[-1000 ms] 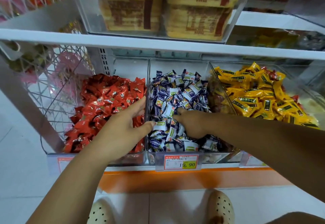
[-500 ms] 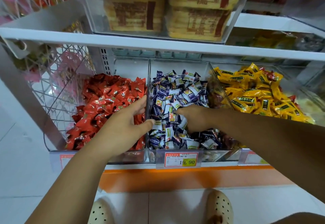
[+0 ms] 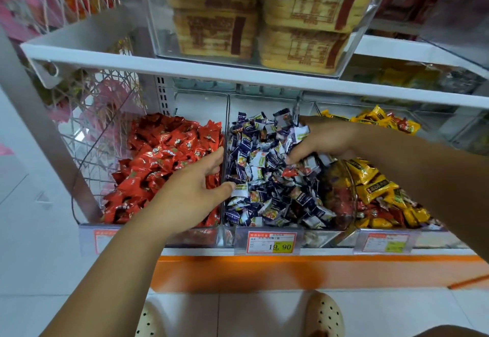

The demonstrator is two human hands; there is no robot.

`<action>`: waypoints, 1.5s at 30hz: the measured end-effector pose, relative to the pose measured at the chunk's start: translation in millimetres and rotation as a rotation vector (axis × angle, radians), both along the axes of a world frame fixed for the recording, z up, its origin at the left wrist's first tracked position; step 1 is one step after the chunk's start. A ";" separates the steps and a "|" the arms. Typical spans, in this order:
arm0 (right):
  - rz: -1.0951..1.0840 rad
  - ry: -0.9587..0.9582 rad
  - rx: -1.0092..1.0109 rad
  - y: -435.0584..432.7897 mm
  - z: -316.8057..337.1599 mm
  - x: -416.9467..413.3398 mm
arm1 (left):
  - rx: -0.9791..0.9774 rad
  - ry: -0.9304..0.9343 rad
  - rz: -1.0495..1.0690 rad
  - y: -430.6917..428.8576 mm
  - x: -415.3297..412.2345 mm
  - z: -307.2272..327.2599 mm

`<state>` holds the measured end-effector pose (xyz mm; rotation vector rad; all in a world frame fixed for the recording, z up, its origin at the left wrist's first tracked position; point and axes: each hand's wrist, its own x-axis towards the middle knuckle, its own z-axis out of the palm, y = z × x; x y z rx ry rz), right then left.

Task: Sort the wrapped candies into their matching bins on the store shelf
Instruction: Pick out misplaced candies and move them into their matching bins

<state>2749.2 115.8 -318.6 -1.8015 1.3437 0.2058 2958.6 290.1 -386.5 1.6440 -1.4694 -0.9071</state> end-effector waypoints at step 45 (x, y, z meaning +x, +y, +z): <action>0.336 0.405 -0.514 13.7 9.4 36.5 | 0.015 -0.049 -0.017 0.9 2.1 -2.4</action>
